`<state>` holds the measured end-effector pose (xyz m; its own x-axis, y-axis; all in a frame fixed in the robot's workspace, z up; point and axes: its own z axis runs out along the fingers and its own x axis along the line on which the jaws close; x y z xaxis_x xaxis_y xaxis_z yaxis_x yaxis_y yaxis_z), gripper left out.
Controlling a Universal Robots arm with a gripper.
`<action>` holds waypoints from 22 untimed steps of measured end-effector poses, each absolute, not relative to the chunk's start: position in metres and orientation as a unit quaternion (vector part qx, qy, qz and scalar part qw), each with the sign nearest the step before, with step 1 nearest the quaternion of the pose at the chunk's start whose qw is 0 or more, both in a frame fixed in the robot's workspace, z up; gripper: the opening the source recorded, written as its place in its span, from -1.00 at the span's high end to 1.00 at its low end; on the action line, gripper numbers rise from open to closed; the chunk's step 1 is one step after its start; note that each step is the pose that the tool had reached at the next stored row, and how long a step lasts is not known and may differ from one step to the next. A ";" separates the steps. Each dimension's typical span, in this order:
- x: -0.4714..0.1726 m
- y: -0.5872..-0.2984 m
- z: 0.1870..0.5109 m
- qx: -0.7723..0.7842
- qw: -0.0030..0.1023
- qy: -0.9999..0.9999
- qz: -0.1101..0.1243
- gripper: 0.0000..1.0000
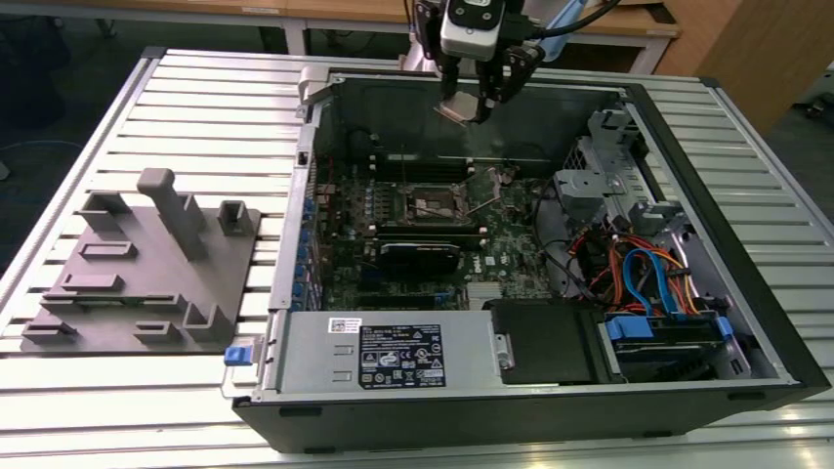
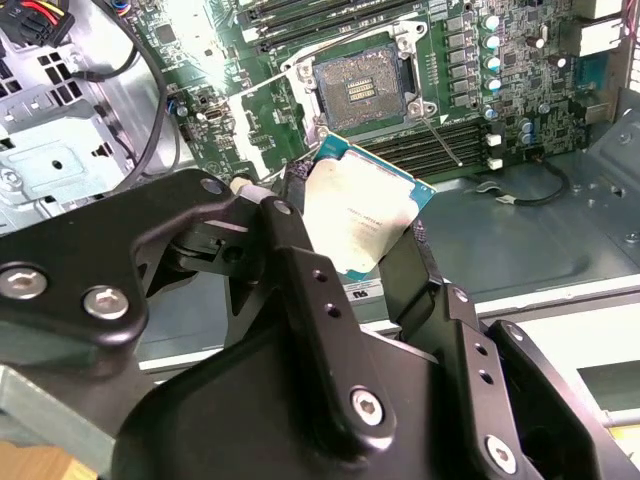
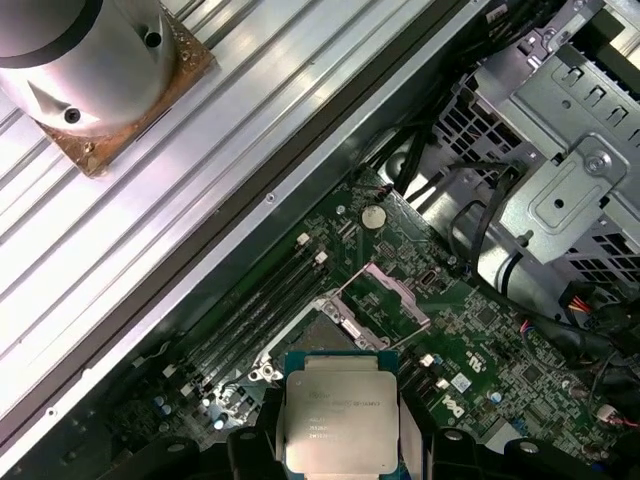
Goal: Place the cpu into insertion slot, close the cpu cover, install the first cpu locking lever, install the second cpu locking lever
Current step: 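Place the cpu into insertion slot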
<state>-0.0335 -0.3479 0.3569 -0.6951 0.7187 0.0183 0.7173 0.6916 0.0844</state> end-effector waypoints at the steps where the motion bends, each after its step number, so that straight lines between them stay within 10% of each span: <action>1: -0.033 -0.348 0.357 0.390 0.008 0.920 0.042 -0.07; 22: -0.034 -0.348 0.356 0.414 0.009 0.909 0.042 -0.07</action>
